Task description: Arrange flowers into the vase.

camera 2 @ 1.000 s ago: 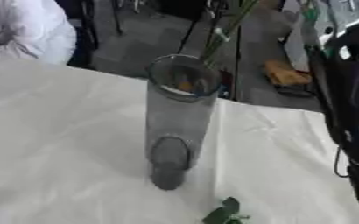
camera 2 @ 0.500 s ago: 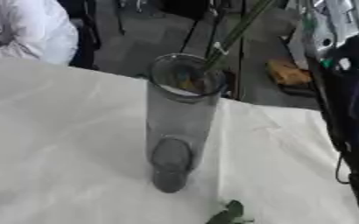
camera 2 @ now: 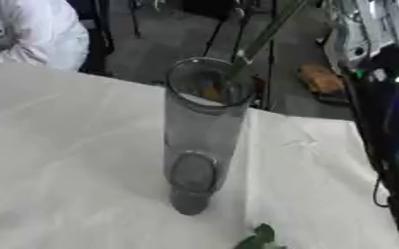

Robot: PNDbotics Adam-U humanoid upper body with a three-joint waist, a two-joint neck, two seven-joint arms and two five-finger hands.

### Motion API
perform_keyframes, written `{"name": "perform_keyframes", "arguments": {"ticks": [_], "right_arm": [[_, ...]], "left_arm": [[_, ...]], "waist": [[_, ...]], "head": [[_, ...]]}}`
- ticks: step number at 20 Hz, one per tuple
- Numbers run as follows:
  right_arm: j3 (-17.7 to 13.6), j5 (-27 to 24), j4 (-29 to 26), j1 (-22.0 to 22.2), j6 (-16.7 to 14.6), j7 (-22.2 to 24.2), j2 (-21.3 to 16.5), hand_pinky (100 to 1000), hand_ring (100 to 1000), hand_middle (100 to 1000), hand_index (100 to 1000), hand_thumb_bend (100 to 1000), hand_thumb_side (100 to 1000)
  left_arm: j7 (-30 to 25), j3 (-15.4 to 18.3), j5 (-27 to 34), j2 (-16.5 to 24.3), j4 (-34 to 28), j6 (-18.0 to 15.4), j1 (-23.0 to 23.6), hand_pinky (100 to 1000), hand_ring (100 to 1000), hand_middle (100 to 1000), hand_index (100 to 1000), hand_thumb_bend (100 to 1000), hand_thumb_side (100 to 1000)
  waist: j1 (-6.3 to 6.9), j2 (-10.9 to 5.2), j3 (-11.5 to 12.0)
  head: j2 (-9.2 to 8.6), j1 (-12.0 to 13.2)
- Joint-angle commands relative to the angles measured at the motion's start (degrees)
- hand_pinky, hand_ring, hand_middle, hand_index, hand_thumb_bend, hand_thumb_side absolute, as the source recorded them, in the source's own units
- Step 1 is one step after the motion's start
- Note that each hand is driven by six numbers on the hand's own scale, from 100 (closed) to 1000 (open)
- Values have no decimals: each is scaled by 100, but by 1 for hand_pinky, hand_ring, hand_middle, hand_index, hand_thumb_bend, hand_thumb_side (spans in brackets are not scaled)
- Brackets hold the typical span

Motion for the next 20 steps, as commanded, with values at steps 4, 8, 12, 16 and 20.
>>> {"name": "perform_keyframes", "arguments": {"ticks": [4,8,12,16,20], "right_arm": [[-32,88,91,-93,10,-99,-164,100,100,100,100,100,561],[-31,170,53,-73,6,22,-181,100,100,100,100,100,566],[-18,262,-13,-36,22,235,-203,100,100,100,100,100,575],[4,234,-24,-14,83,304,-193,100,100,100,100,100,578],[39,-42,32,-21,239,90,-144,100,100,100,100,100,580]], "left_arm": [[-23,-33,-29,5,-102,-7,-84,536,672,709,920,339,1000],[-33,-41,-32,0,-102,-10,-101,536,672,709,920,338,1000],[-36,-42,-35,-2,-102,-15,-115,537,671,709,921,336,1000],[-40,-47,-40,-9,-102,-13,-123,537,671,709,921,334,1000],[-40,-49,-48,-16,-102,-6,-122,537,670,710,921,333,1000]], "waist": [[29,-82,20],[5,-48,51],[-11,-5,90],[-26,31,108],[-40,55,117]], "head": [[-109,2],[-150,-8],[-197,-18],[-218,-28],[-194,-44]]}}
